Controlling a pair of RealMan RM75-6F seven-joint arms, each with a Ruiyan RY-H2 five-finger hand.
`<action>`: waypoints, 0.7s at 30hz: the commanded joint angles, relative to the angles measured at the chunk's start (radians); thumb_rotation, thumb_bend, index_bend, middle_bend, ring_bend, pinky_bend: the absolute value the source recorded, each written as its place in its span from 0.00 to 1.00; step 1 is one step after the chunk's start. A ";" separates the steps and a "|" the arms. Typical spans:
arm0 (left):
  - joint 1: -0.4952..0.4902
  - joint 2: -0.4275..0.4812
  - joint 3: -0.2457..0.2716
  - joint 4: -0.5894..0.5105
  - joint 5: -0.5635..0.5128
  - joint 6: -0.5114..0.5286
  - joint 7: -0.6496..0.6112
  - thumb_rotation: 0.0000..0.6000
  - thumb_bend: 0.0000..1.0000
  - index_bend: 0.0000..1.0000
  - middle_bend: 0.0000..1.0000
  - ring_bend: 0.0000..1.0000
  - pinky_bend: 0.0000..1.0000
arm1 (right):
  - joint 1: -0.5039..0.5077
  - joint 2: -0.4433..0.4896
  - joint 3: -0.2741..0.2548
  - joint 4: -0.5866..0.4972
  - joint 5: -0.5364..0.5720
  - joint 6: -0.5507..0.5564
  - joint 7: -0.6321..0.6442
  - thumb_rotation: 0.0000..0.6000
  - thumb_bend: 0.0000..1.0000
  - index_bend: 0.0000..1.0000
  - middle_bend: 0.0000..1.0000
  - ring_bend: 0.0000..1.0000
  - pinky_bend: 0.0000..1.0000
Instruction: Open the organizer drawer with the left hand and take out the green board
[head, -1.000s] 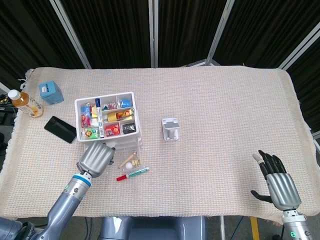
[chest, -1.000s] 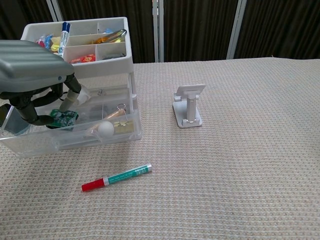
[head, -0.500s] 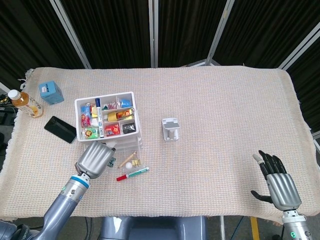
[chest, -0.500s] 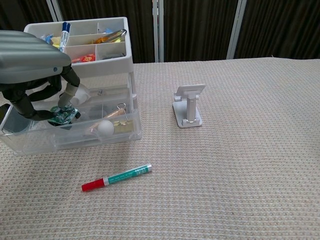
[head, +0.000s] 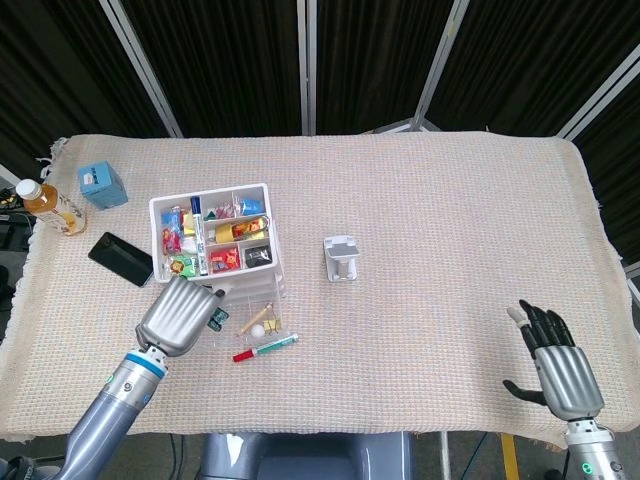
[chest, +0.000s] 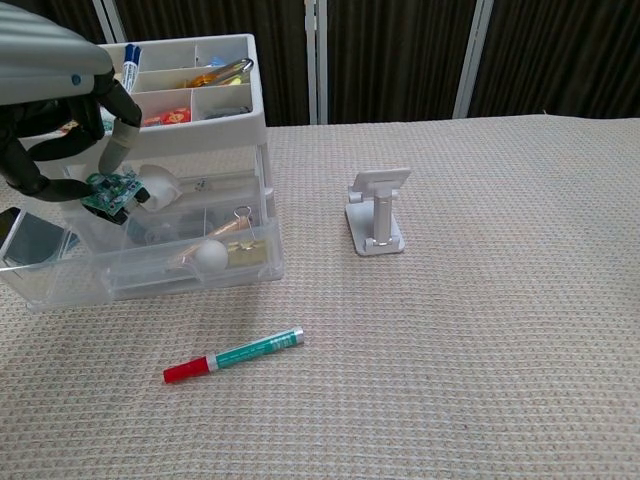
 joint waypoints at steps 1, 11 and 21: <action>0.021 0.032 0.012 -0.004 0.057 -0.003 -0.033 1.00 0.42 0.57 0.79 0.78 0.64 | 0.001 0.000 0.001 0.001 0.004 -0.003 0.001 1.00 0.02 0.12 0.00 0.00 0.00; 0.122 0.147 0.098 -0.004 0.298 0.002 -0.144 1.00 0.42 0.57 0.79 0.78 0.64 | 0.000 -0.001 0.002 0.003 0.006 -0.002 -0.002 1.00 0.01 0.12 0.00 0.00 0.00; 0.257 0.318 0.199 0.004 0.541 0.007 -0.317 1.00 0.42 0.57 0.79 0.78 0.64 | 0.001 -0.010 0.001 0.004 0.011 -0.008 -0.022 1.00 0.01 0.12 0.00 0.00 0.00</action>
